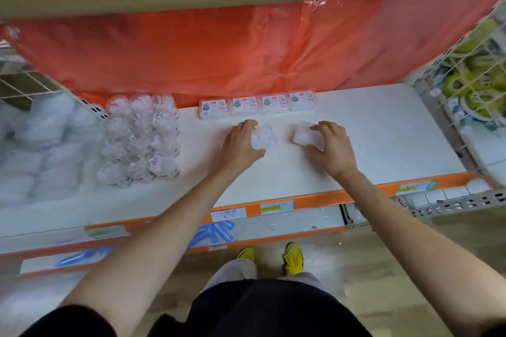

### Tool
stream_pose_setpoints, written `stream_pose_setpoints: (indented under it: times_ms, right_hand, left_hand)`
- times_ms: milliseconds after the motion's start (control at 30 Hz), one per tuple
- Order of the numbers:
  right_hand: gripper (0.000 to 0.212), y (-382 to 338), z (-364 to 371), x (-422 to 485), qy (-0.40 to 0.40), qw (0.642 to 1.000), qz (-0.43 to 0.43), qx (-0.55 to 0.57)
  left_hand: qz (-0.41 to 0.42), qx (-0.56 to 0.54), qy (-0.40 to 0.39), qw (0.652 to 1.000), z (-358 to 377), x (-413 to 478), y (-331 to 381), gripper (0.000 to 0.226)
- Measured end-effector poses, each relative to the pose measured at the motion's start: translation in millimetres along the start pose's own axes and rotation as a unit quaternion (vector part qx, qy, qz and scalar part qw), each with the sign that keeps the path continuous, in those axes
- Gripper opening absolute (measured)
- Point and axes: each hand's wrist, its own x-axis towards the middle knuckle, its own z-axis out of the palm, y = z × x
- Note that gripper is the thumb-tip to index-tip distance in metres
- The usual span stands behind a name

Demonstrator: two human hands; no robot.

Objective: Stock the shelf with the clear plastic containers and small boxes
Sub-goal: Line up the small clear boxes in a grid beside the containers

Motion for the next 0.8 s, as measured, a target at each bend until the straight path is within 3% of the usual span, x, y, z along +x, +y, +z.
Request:
stream_pose_setpoints:
  times_ms: [233,467,700,800]
  right_hand:
    - [0.047,49.6,-18.7,13.5,-0.036,0.999,0.008,0.001]
    - [0.05,58.7,-21.2,16.5,-0.062,0.998,-0.008,-0.007]
    - [0.046,20.8,-25.0,19.9,0.013,0.995,-0.027,0.094]
    - [0.04,1.7,-23.5,22.3,-0.01,0.983,-0.045,0.18]
  left_hand:
    - [-0.049,-0.017,0.03,0.998,31.9,-3.4,25.2,0.065]
    - [-0.047,-0.023,0.044,0.998,38.3,-17.8,31.4,0.065]
    - [-0.051,-0.014,0.048,0.997,24.7,-16.8,30.5,0.066]
    - [-0.042,-0.008,0.052,0.998,22.1,-16.8,31.1,0.067]
